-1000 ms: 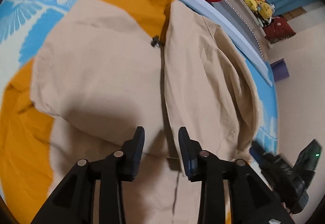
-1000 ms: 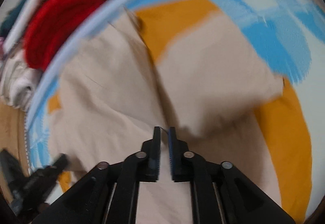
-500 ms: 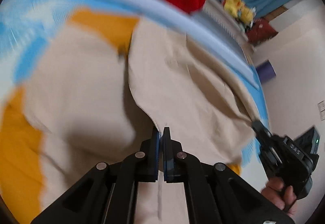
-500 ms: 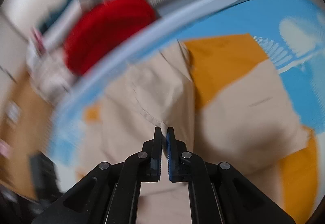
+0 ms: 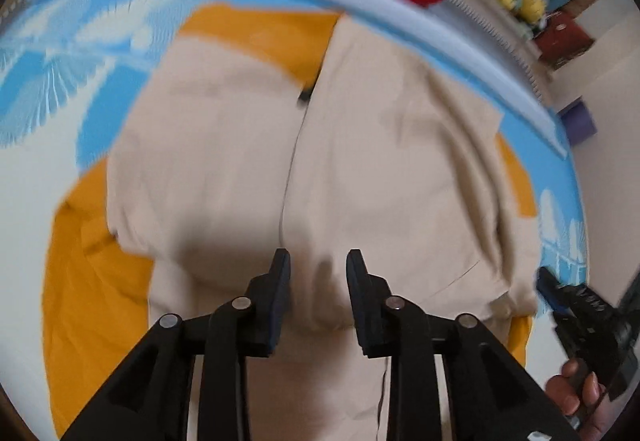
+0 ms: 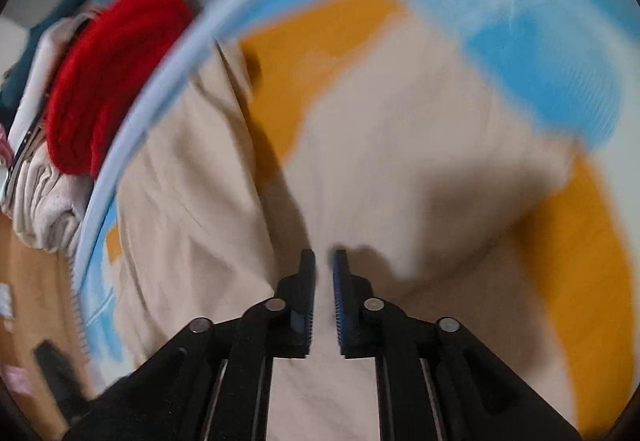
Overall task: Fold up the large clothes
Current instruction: 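Open the left gripper to release the hood and smooth it flat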
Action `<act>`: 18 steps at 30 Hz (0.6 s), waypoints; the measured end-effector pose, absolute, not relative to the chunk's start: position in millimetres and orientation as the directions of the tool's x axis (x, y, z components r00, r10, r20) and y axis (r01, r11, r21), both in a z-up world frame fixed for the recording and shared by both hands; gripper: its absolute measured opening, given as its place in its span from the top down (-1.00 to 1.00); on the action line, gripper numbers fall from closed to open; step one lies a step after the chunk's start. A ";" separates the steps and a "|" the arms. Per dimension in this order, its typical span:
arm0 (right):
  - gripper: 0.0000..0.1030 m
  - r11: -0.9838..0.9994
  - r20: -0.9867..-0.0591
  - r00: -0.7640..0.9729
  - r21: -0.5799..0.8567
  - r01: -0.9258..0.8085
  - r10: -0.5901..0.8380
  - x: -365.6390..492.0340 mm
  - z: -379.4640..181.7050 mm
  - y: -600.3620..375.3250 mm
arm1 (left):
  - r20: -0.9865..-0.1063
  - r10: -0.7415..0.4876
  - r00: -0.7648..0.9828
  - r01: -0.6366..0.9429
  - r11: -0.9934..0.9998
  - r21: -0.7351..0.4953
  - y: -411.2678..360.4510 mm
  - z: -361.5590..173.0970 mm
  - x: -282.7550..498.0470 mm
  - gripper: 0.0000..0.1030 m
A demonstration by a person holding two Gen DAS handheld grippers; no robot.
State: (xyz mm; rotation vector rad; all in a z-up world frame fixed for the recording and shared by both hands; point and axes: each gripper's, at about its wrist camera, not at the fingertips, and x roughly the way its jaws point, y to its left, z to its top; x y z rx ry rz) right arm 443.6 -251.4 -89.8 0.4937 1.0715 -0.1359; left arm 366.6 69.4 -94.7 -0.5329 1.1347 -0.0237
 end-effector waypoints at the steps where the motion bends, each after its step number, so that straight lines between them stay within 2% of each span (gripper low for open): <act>1: 0.57 0.888 -0.833 0.546 0.315 0.335 0.090 438.2 -74.7 -250.1 | -0.846 -0.298 0.443 -0.220 0.878 -0.425 64.7 -94.1 367.4 0.49; 2: 0.47 0.892 -0.799 0.596 0.322 0.318 0.076 433.3 -63.2 -247.6 | -0.844 -0.316 0.434 -0.204 0.878 -0.433 60.8 -98.3 367.3 0.50; 4: 0.00 0.906 -0.738 0.661 0.364 0.218 0.138 435.1 -50.8 -234.6 | -0.852 -0.358 0.381 -0.186 0.874 -0.450 47.9 -114.1 369.4 0.50; 6: -0.13 0.881 -0.716 0.624 0.464 0.090 0.314 450.0 -60.6 -222.5 | -0.884 -0.380 0.274 -0.182 0.882 -0.436 30.9 -137.4 374.9 0.50; 8: -0.13 0.847 -0.727 0.537 0.530 0.041 0.429 463.1 -82.0 -214.0 | -0.909 -0.354 0.221 -0.176 0.902 -0.394 24.4 -149.0 372.0 0.50; 9: -0.13 0.857 -0.761 0.486 0.514 0.046 0.430 468.6 -95.9 -208.0 | -0.910 -0.348 0.226 -0.167 0.906 -0.388 24.5 -145.0 372.0 0.50; 14: -0.12 0.900 -0.898 0.328 0.374 0.222 0.292 481.2 -148.0 -226.0 | -0.881 -0.340 0.330 -0.143 0.904 -0.402 36.3 -114.3 374.5 0.49; 18: -0.10 0.922 -0.913 0.346 0.306 0.236 0.215 483.8 -142.4 -227.2 | -0.929 -0.266 0.258 -0.187 0.929 -0.318 37.0 -140.4 375.0 0.49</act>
